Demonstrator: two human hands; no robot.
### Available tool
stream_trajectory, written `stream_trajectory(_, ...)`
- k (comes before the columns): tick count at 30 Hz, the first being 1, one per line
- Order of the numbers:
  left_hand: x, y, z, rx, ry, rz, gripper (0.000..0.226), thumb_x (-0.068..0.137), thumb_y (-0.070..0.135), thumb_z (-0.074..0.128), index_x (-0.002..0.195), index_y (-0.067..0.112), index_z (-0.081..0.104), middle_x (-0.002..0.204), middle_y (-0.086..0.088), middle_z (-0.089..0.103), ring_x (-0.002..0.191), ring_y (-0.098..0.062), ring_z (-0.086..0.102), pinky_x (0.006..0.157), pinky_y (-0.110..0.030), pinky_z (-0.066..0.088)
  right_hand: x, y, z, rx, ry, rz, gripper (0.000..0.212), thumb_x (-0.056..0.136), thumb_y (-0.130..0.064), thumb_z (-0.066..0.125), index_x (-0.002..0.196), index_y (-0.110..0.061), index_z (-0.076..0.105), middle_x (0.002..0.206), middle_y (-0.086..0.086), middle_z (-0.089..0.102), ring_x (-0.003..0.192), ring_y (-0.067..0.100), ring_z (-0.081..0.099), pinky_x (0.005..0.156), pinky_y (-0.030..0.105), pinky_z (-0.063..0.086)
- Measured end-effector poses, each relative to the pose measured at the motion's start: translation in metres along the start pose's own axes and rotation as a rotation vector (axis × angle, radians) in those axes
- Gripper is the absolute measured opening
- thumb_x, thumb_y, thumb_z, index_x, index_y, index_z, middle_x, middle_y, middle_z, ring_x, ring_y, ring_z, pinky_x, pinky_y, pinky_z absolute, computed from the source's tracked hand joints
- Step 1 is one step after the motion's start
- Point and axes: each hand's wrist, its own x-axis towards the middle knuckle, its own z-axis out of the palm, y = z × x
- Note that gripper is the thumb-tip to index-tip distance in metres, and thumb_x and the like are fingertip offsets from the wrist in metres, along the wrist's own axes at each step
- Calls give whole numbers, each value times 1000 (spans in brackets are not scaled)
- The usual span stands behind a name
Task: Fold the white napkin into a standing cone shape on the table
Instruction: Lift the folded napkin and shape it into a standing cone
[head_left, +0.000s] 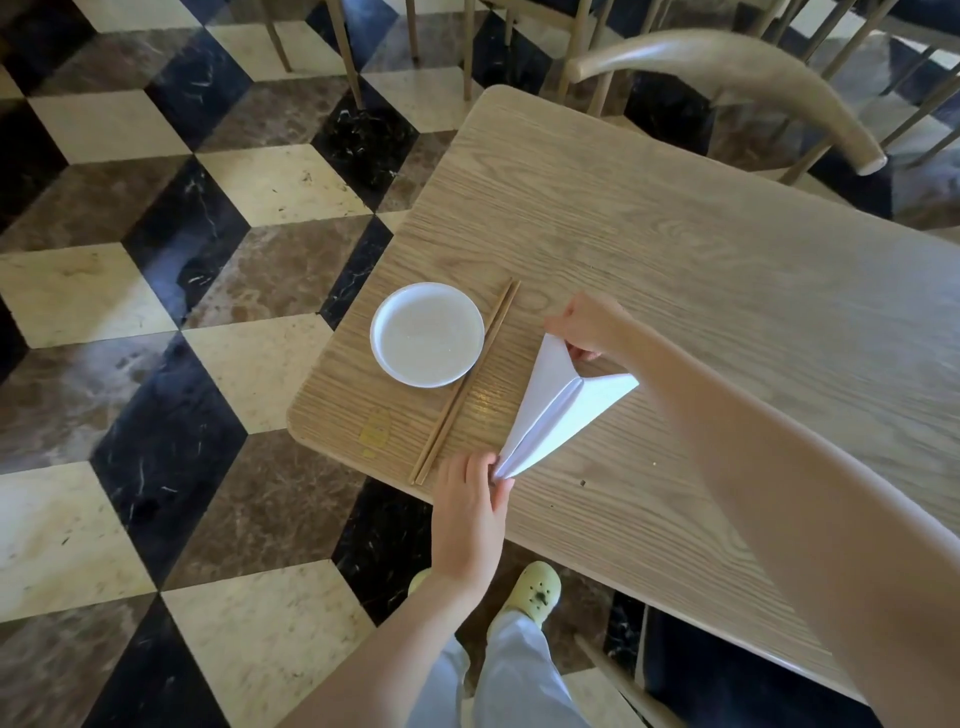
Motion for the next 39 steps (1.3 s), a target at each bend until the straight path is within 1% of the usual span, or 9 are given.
stream_trajectory(2,1,-2,1,-2,-10,-15,24,73,11,77,92,7,63,81,-4,63,73,-15,56,67,-18,45,4,-3,9,36,12,22,29,86,-16,56,60,-11,45,57,5,49,44,15,46,28,12,32)
stream_trajectory(8,3,3,3,-94,23,-145,16,71,12,79,84,9,69,77,-3,61,70,-19,56,58,-31,54,15,-16,23,-9,149,-18,18,78,-3,45,65,-11,37,62,3,38,44,15,34,34,17,24)
stream_trajectory(12,4,10,6,-46,13,-147,18,69,18,81,83,14,70,72,2,64,68,-14,55,63,-21,44,16,-20,26,12,173,-38,15,74,-2,43,66,-12,35,59,5,43,38,18,35,30,14,23)
stream_trajectory(17,4,11,6,-25,-1,-155,18,72,22,79,83,14,67,71,4,65,67,-12,54,66,-21,41,6,-12,15,85,177,-114,12,83,-11,43,79,-10,54,72,9,57,55,23,50,50,27,43)
stream_trajectory(20,4,8,6,-24,-25,-124,17,72,23,78,78,14,65,68,4,63,65,-10,51,62,-19,40,-6,11,-5,208,328,-93,15,79,-13,40,74,-15,54,74,9,65,66,26,57,63,38,51)
stream_trajectory(27,9,11,7,2,-44,-100,13,76,27,74,77,16,68,67,6,66,63,-9,53,64,-21,37,-75,97,22,453,681,137,16,83,-12,44,90,-18,57,88,11,69,86,28,63,72,30,46)
stream_trajectory(30,10,12,9,7,-89,-117,12,80,28,70,80,16,67,72,5,66,67,-12,54,67,-24,39,-96,110,61,425,616,188,18,87,-12,45,97,-14,60,92,10,68,90,28,62,71,29,44)
stream_trajectory(34,10,12,6,62,-154,-79,12,83,27,67,84,15,64,77,3,64,73,-17,55,70,-30,45,-107,103,84,183,512,80,23,84,-7,46,103,-7,61,105,9,63,101,27,56,78,30,43)
stream_trajectory(39,12,12,-10,28,-274,11,11,85,20,64,81,10,59,79,1,57,74,-14,44,64,-24,32,-111,94,74,150,352,157,22,84,-13,46,103,-8,57,109,9,57,105,30,52,80,31,40)
